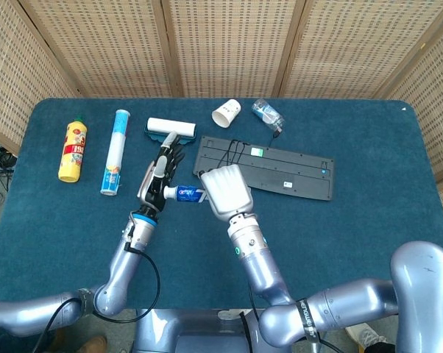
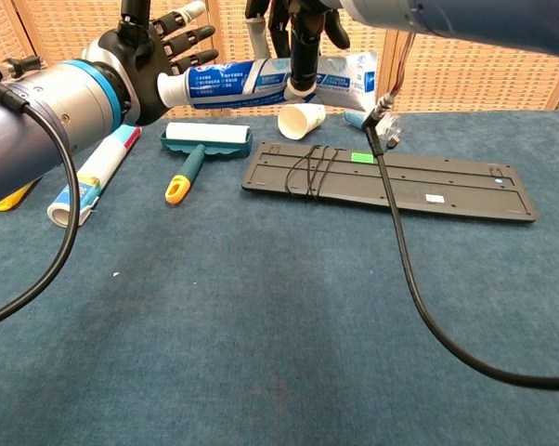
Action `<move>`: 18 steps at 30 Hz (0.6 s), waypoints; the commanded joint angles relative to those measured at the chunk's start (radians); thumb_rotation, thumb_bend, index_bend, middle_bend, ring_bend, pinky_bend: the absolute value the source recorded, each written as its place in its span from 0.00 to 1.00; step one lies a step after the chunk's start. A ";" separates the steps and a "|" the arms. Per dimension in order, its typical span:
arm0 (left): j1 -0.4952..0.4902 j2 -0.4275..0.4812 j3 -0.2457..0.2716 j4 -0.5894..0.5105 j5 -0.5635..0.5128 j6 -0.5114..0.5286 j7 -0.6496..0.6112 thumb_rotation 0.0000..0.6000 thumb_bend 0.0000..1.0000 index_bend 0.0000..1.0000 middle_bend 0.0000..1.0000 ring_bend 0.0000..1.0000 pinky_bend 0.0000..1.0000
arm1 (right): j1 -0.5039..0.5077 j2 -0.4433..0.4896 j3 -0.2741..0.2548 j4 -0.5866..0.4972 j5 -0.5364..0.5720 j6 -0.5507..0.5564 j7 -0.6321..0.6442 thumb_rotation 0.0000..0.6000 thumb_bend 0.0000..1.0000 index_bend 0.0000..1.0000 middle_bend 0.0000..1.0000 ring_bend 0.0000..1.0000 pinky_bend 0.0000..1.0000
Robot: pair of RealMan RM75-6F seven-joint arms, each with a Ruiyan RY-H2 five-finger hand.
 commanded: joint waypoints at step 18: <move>-0.003 0.001 -0.025 -0.022 -0.055 -0.052 0.075 0.30 0.00 0.00 0.00 0.00 0.00 | 0.018 -0.036 -0.001 0.019 -0.001 0.012 -0.023 1.00 0.63 0.71 0.73 0.64 0.76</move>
